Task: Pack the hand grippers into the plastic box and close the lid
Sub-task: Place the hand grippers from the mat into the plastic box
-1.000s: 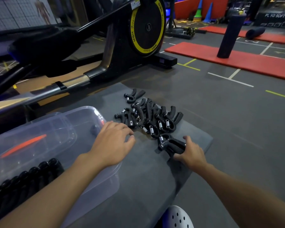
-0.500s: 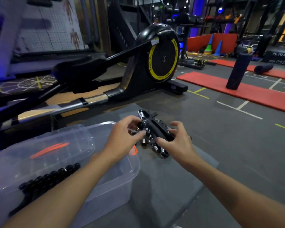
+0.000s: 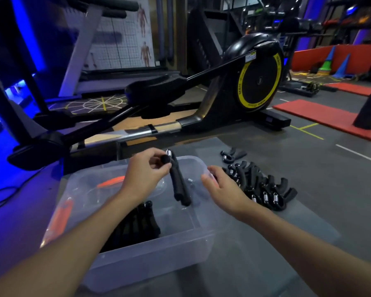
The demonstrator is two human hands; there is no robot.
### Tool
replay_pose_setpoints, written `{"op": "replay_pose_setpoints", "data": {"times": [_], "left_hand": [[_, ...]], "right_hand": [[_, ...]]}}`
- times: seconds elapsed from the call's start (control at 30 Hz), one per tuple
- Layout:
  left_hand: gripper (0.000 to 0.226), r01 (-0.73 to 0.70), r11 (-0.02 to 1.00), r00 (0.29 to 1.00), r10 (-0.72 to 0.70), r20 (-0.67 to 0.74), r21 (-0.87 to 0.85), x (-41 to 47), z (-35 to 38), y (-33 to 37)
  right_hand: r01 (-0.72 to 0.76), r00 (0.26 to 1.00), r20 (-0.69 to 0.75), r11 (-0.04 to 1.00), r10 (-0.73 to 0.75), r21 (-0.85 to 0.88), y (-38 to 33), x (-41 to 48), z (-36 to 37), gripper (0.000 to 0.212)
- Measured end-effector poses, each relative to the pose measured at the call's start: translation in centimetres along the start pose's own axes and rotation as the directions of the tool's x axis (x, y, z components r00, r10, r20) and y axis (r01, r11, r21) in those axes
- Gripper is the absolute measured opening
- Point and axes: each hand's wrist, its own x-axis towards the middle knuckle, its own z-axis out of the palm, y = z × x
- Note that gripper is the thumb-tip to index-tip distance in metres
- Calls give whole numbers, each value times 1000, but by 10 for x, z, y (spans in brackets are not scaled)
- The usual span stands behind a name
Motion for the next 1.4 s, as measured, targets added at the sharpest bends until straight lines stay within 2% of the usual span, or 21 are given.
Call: {"op": "replay_pose_setpoints", "data": {"times": [0.1, 0.23, 0.4, 0.57, 0.77, 0.97, 1.13, 1.23, 1.3, 1.4], "left_hand": [[20, 61, 996, 995, -66, 69, 70, -3, -2, -31], [16, 70, 987, 984, -92, 155, 147, -2, 7, -60], [11, 40, 961, 952, -119, 281, 274, 12, 27, -100], [8, 44, 896, 910, -219, 353, 442, 11, 36, -133], [7, 76, 854, 860, -317, 400, 514, 3, 26, -157], [8, 148, 855, 853, -365, 373, 498, -1, 20, -162], [10, 111, 836, 847, -363, 388, 538, -1, 23, -164], [20, 97, 816, 851, -365, 377, 570, 2, 23, -164], [28, 56, 821, 890, -298, 344, 568, 6, 26, -155], [23, -70, 906, 956, -59, 288, 417, 16, 44, -114]], "right_hand": [[46, 996, 82, 979, -30, -200, 13, 5, 13, 61], [202, 979, 130, 854, -158, -479, 19, 9, 19, 67], [235, 972, 136, 805, -191, -545, 26, 11, 23, 70], [223, 975, 127, 808, -184, -545, 28, 12, 23, 90], [210, 978, 121, 814, -172, -541, 23, 11, 22, 69], [201, 979, 123, 825, -160, -528, 22, 9, 22, 67], [217, 976, 99, 836, -194, -503, 25, 10, 22, 64], [237, 971, 98, 843, -217, -484, 27, 10, 22, 63], [237, 971, 72, 884, -227, -404, 29, 10, 22, 60], [152, 980, -130, 988, -153, -21, 34, 16, 19, 42]]}}
